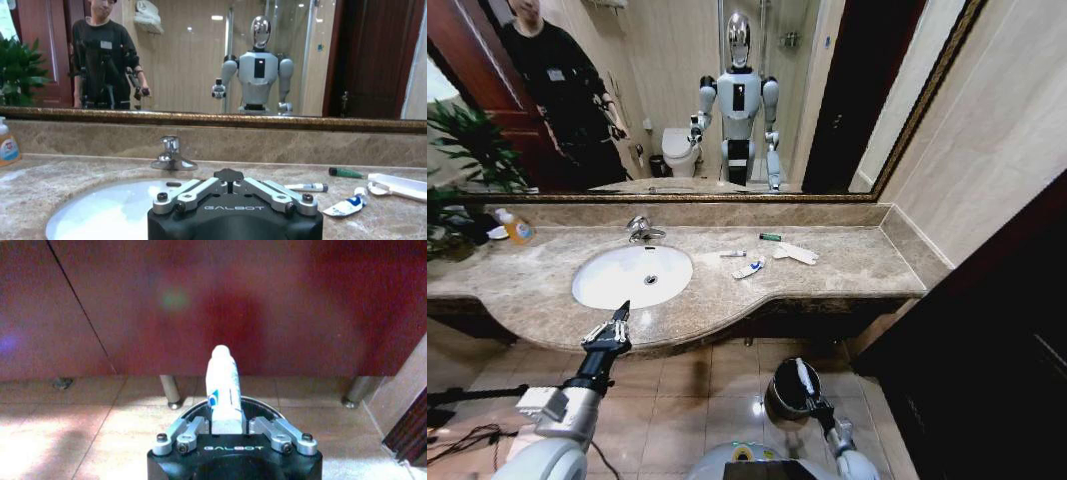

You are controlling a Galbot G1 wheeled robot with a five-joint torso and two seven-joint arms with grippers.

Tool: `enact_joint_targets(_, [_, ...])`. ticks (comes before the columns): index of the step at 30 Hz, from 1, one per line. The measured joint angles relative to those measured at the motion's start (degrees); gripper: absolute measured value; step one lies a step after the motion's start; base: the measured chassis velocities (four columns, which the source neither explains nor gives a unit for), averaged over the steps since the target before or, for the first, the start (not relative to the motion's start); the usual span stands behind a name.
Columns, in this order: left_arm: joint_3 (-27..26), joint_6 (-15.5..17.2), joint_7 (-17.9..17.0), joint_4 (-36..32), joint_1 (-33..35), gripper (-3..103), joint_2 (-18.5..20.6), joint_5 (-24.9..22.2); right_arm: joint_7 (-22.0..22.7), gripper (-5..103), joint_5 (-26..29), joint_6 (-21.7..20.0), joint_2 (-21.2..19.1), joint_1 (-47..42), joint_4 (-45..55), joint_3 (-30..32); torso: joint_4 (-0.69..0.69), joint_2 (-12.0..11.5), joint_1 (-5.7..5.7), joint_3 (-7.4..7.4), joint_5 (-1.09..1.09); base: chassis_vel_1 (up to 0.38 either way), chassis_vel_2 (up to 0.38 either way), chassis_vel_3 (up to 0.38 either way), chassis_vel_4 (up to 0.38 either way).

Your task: Pick up the trash from the sink and place it in the trash bin.

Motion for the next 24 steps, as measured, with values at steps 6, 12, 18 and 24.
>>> enact_joint_targets(6, [0.0,0.0,0.0,0.0,0.0,0,0.0,0.0,2.25,30,-0.88,-1.15,-0.29,-0.17,0.46,-0.14,0.0,0.0,0.0,0.0,0.0,0.0,0.0,0.0,0.0])
enact_joint_targets(12, [0.0,0.0,0.0,0.0,0.0,0,0.0,0.0,3.35,57,-1.15,-1.14,-0.48,-0.38,1.46,-0.44,0.0,0.0,0.0,0.0,0.0,0.0,0.0,0.0,0.0])
enact_joint_targets(18, [0.0,0.0,0.0,0.0,0.0,0,0.0,0.0,3.58,73,-2.34,-1.13,-0.32,-0.72,2.32,-0.5,0.0,0.0,0.0,0.0,0.01,0.0,0.0,0.0,0.0])
enact_joint_targets(24, [0.0,0.0,0.0,0.0,0.0,0,0.0,0.0,3.62,99,-3.02,-1.1,-0.49,-1.25,3.44,-0.95,0.0,0.0,0.0,0.0,0.0,0.0,0.0,0.0,0.0])
